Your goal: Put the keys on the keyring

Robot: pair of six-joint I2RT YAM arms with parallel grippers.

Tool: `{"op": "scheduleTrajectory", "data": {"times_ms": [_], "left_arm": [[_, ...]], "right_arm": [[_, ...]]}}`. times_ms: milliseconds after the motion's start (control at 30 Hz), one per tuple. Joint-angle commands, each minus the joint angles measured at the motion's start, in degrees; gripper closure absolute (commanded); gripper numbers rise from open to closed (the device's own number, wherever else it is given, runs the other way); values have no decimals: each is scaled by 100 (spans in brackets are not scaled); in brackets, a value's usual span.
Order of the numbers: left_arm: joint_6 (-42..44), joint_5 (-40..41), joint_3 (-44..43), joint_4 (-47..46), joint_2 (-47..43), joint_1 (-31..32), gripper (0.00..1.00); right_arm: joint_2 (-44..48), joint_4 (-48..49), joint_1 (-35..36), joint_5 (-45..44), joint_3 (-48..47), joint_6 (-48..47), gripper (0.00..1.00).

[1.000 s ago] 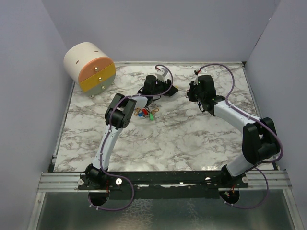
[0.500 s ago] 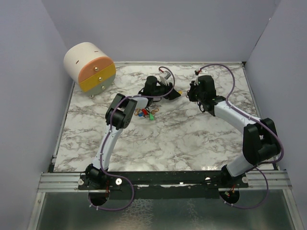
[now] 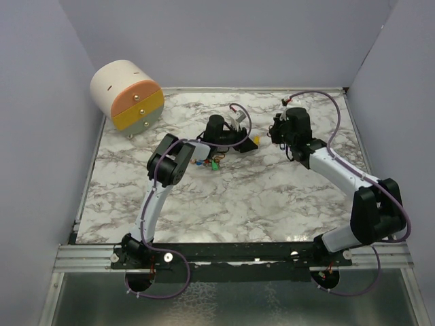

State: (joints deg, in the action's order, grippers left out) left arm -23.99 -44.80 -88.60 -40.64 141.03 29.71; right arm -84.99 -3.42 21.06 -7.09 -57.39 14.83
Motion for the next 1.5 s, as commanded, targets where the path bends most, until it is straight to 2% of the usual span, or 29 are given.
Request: {"op": "scheduleTrajectory", "data": {"times_ms": [0,200,267,367,833,1067,1467], "left_arm": [[138,145,485,416,-389,70,49],[578,2367,1020,571,-1175,295,44],[973,3206,989,902,-1282,501,43],[1692,3917,819,1149,-1296,828,41],[2249,3922,302,1239,-966,1063,42],[2335,3824,61,1251,-756,1081,47],[2504,4190,-245,1473,-492,1245,47]], "right_arm": [[305,-48,36,-186,141,74,99],[629,-89,38,-193,303,64,99],[721,-117,38,-179,339,62,99],[879,-173,38,-228,393,78,99],[1784,-421,32,-475,601,140,99],[1867,-458,36,-527,605,122,99],[1784,-414,37,-530,590,91,99]]}}
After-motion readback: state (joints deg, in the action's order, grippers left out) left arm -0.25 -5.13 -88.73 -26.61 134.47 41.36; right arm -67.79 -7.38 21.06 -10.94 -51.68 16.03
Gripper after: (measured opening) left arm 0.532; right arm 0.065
